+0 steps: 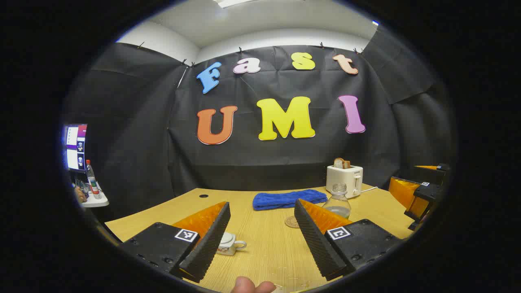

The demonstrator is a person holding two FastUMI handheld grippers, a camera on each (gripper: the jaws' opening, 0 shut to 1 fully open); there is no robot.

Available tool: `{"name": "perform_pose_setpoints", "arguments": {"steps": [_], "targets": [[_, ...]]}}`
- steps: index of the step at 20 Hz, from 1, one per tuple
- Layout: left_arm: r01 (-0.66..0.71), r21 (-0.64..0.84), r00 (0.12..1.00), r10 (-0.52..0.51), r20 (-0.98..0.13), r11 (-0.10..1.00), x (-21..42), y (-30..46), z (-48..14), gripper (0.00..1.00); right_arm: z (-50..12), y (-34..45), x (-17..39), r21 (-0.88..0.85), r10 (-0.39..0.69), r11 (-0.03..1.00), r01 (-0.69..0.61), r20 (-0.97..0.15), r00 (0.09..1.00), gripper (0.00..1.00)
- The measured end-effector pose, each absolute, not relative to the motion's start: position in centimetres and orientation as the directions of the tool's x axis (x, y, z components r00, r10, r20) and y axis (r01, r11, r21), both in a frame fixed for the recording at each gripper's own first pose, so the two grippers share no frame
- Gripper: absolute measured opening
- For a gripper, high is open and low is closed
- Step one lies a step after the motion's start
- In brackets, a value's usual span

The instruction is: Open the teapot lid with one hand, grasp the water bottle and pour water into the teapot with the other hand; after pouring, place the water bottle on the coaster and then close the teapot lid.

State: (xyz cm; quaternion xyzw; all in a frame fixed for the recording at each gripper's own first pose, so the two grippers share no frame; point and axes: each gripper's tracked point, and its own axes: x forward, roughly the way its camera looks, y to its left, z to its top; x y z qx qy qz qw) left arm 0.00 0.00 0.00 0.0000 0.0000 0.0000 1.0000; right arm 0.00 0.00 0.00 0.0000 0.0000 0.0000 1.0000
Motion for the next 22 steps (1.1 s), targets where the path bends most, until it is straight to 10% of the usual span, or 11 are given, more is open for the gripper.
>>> {"name": "perform_pose_setpoints", "arguments": {"steps": [22], "targets": [[-0.008,-0.003,1.000,0.008,-0.004,1.000,0.78,0.92,-0.58,0.99,0.26,0.02,-0.12,-0.017,0.005,1.000,-0.005,0.002,1.000,0.98]]}}
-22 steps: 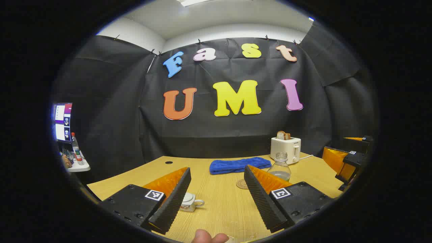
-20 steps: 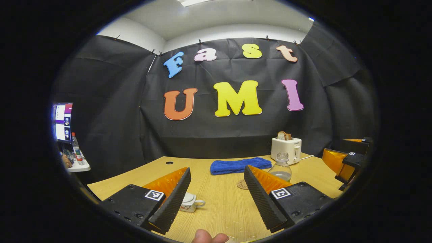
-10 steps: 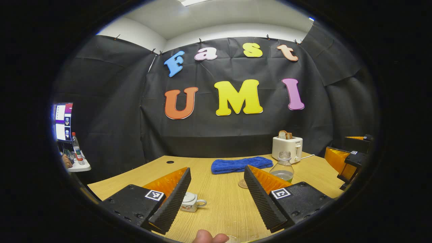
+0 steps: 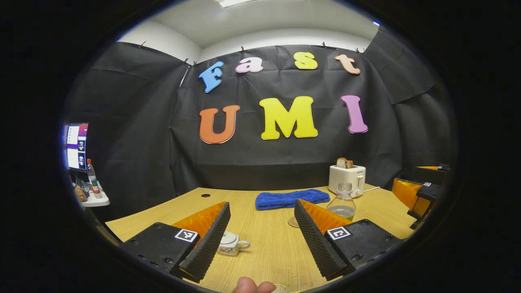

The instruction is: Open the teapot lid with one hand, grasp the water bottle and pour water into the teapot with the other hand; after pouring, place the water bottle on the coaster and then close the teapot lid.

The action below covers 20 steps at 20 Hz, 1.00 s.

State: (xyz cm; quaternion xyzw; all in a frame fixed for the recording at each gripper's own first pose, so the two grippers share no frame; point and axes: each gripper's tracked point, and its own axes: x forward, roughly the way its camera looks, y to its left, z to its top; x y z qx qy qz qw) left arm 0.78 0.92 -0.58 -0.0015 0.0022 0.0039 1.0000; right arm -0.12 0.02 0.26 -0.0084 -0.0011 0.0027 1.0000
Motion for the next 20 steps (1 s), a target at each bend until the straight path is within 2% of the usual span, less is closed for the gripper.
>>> {"name": "perform_pose_setpoints", "arguments": {"steps": [1,2,5,6,11,13,14,16,20], "targets": [[-0.009,-0.003,1.000,0.009,-0.005,1.000,0.8,0.9,-0.6,0.99,0.1,0.0,-0.1,-0.018,0.006,1.000,-0.006,0.003,1.000,0.95],[-0.011,-0.003,1.000,0.011,-0.008,1.000,0.6,1.1,-0.7,0.99,0.2,0.0,-0.1,-0.017,0.008,1.000,-0.008,0.005,1.000,0.98],[-0.036,-0.002,0.999,0.036,-0.002,0.999,0.7,1.8,-0.6,0.99,-0.2,-0.1,0.1,0.005,0.017,1.000,-0.017,0.004,1.000,0.92],[-0.047,-0.002,0.999,0.047,-0.003,0.999,0.6,2.0,-0.8,0.99,-0.4,-0.1,0.2,0.010,0.022,1.000,-0.022,-0.001,1.000,0.98],[-0.075,-0.003,0.997,0.075,-0.030,0.997,-0.1,4.2,-2.8,0.99,-1.5,-0.3,0.8,0.021,0.052,0.998,-0.052,-0.015,0.999,0.95],[-0.107,0.005,0.993,0.107,-0.057,0.994,-0.4,6.0,-4.5,0.99,-1.7,0.0,0.9,0.025,0.073,0.997,-0.073,-0.008,0.997,0.99],[-0.120,0.010,0.990,0.120,-0.075,0.993,-0.4,6.8,-5.4,0.99,-2.0,0.1,1.0,0.020,0.079,0.997,-0.079,-0.008,0.997,0.95],[-0.137,0.012,0.984,0.138,-0.116,0.990,-0.3,7.9,-7.2,0.99,-2.6,0.2,1.0,0.013,0.088,0.996,-0.088,-0.016,0.996,0.95],[-0.116,0.004,0.979,0.115,-0.168,0.993,1.5,8.4,-9.1,0.99,-3.1,0.0,1.0,0.013,0.093,0.996,-0.092,-0.024,0.995,0.95]]}}
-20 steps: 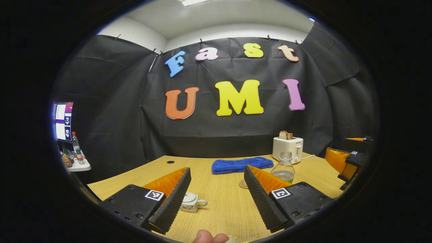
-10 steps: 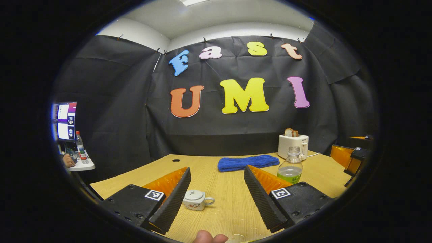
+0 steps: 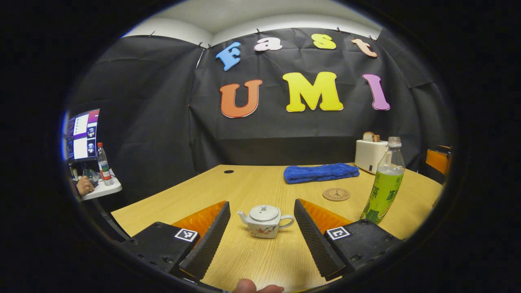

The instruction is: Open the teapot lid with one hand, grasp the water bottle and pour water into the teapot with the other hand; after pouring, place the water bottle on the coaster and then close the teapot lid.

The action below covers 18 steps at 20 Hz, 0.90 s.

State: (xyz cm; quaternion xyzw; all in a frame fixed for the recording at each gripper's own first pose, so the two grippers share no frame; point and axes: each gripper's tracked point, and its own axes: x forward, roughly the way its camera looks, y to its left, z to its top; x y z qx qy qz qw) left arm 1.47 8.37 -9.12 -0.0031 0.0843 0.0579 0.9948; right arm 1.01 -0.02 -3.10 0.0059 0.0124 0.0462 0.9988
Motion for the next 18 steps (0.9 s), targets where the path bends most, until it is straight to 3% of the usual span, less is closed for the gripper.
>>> {"name": "perform_pose_setpoints", "arguments": {"steps": [4,5,9,13,18], "targets": [[-0.091,-0.022,0.970,0.084,-0.227,0.996,3.9,8.3,-11.0,0.89,-3.5,-1.1,1.0,-0.008,0.071,0.997,-0.071,-0.033,0.997,0.98],[-0.088,-0.023,0.968,0.080,-0.237,0.996,4.5,8.4,-11.2,0.88,-3.7,-1.6,1.0,-0.016,0.063,0.998,-0.064,-0.037,0.997,0.93],[-0.084,-0.010,0.957,0.078,-0.279,0.996,6.1,8.7,-12.3,0.76,-4.3,-2.9,1.1,-0.016,0.035,0.999,-0.036,-0.054,0.998,0.98],[-0.103,0.023,0.950,0.106,-0.293,0.994,6.6,9.1,-12.7,0.61,-4.3,-3.6,1.4,-0.009,0.017,1.000,-0.018,-0.057,0.998,0.95],[-0.125,0.052,0.946,0.135,-0.294,0.991,6.9,9.3,-12.7,0.20,-4.9,-3.3,1.5,-0.008,0.031,0.999,-0.031,-0.066,0.997,0.95]]}}
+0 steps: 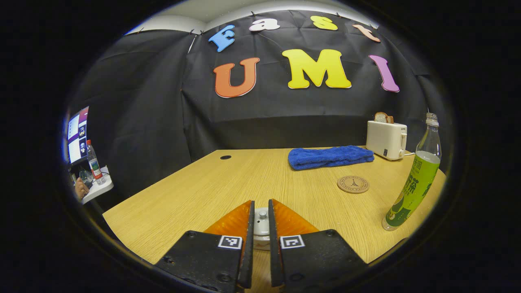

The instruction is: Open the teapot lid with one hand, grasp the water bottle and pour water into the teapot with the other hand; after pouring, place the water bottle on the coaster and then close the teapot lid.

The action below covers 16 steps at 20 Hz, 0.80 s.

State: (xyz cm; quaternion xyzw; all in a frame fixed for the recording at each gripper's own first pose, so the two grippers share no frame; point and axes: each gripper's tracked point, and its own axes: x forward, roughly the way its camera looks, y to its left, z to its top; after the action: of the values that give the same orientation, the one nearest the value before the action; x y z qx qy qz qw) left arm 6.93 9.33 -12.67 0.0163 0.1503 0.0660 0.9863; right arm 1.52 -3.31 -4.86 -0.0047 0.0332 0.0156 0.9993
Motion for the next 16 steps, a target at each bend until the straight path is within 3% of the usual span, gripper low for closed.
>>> {"name": "perform_pose_setpoints", "arguments": {"steps": [2,4,14,16], "targets": [[-0.132,0.057,0.946,0.143,-0.290,0.990,7.1,9.4,-12.6,0.08,-5.2,-3.0,1.5,-0.006,0.045,0.999,-0.046,-0.073,0.996,0.98],[-0.134,0.039,0.948,0.140,-0.285,0.990,7.0,9.4,-12.3,0.05,-5.2,-2.8,1.4,-0.006,0.055,0.998,-0.056,-0.069,0.996,0.96],[-0.087,-0.004,0.975,0.084,-0.206,0.996,5.0,8.8,-7.6,0.03,-6.9,3.3,0.0,0.011,0.252,0.968,-0.252,-0.096,0.963,0.99],[-0.079,-0.003,0.978,0.077,-0.193,0.997,4.0,8.6,-7.0,0.03,-7.6,5.1,-0.5,0.014,0.293,0.956,-0.294,-0.114,0.949,0.95]]}}
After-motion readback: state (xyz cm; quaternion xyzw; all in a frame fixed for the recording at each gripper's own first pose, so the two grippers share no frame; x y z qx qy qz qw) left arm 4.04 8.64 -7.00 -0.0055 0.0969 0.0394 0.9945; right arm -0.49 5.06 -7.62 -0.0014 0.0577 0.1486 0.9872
